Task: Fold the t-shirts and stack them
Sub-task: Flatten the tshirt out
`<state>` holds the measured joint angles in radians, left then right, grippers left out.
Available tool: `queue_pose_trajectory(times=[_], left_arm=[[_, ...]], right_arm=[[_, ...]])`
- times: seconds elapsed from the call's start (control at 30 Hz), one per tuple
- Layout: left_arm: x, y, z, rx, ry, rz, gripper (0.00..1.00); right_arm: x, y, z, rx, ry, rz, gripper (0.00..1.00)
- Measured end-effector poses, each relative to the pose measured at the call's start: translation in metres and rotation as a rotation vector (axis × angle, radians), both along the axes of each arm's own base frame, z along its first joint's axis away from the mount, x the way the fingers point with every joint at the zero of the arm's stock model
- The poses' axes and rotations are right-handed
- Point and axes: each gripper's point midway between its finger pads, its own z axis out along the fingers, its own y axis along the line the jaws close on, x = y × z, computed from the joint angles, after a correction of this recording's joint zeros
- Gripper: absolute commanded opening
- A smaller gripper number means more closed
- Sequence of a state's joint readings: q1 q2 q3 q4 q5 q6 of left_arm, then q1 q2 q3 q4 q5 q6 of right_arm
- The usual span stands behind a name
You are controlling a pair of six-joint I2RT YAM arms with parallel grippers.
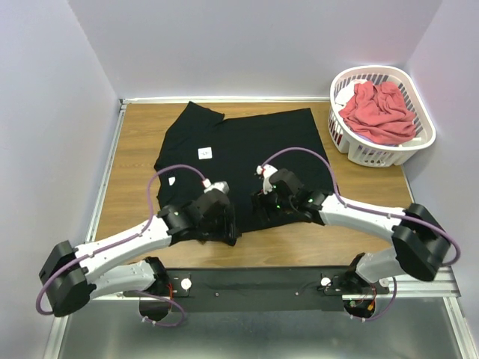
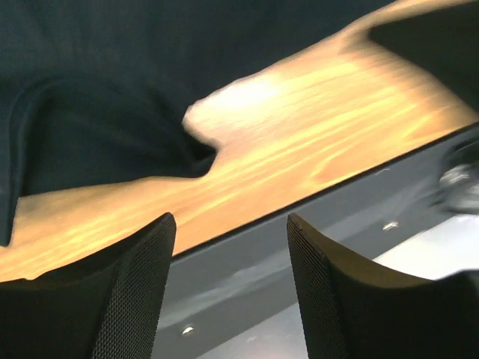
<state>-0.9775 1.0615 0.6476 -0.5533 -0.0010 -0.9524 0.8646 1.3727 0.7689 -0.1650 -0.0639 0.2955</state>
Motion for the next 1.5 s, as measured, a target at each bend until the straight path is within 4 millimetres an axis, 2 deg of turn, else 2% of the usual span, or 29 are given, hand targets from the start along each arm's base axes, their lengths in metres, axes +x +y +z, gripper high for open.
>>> queue_pose_trajectory(times=[0.1, 0.13, 0.23, 0.27, 0.4, 0.53, 0.63, 0.73, 0.83, 0.97, 1.13, 1.3, 1.5], left_arm=[[0.033, 0.004, 0.031, -0.057, -0.088, 0.082, 0.6], [0.052, 0.014, 0.041, -0.068, -0.127, 0.138, 0.58], [0.091, 0.047, 0.051, -0.036, -0.208, 0.257, 0.55], [0.108, 0.067, 0.05, -0.002, -0.232, 0.309, 0.51], [0.144, 0.115, 0.03, 0.125, -0.238, 0.391, 0.42], [0.173, 0.141, -0.007, 0.223, -0.165, 0.387, 0.41], [0.188, 0.149, -0.027, 0.268, -0.126, 0.359, 0.4], [0.207, 0.152, -0.033, 0.284, -0.129, 0.335, 0.38], [0.231, 0.155, -0.041, 0.301, -0.135, 0.324, 0.38], [0.25, 0.158, -0.056, 0.323, -0.12, 0.309, 0.38], [0.276, 0.157, -0.055, 0.325, -0.147, 0.299, 0.38], [0.301, 0.16, -0.054, 0.325, -0.17, 0.307, 0.38], [0.315, 0.163, -0.054, 0.323, -0.187, 0.312, 0.37]], right_arm=[[-0.001, 0.016, -0.007, 0.022, 0.039, 0.047, 0.67], [-0.001, 0.02, -0.008, 0.028, 0.05, 0.059, 0.67], [-0.007, 0.037, -0.01, 0.064, 0.094, 0.133, 0.64], [-0.01, 0.045, -0.01, 0.083, 0.112, 0.173, 0.61], [-0.015, 0.069, -0.007, 0.138, 0.158, 0.28, 0.56], [-0.019, 0.083, -0.004, 0.175, 0.185, 0.355, 0.52], [-0.022, 0.095, -0.004, 0.197, 0.203, 0.407, 0.5], [-0.026, 0.106, -0.007, 0.205, 0.216, 0.449, 0.49], [-0.032, 0.118, -0.014, 0.2, 0.231, 0.483, 0.49], [-0.033, 0.127, -0.028, 0.183, 0.252, 0.502, 0.48], [-0.027, 0.137, -0.038, 0.171, 0.255, 0.507, 0.47], [-0.021, 0.145, -0.042, 0.169, 0.255, 0.508, 0.33], [-0.02, 0.147, -0.043, 0.167, 0.26, 0.51, 0.11]])
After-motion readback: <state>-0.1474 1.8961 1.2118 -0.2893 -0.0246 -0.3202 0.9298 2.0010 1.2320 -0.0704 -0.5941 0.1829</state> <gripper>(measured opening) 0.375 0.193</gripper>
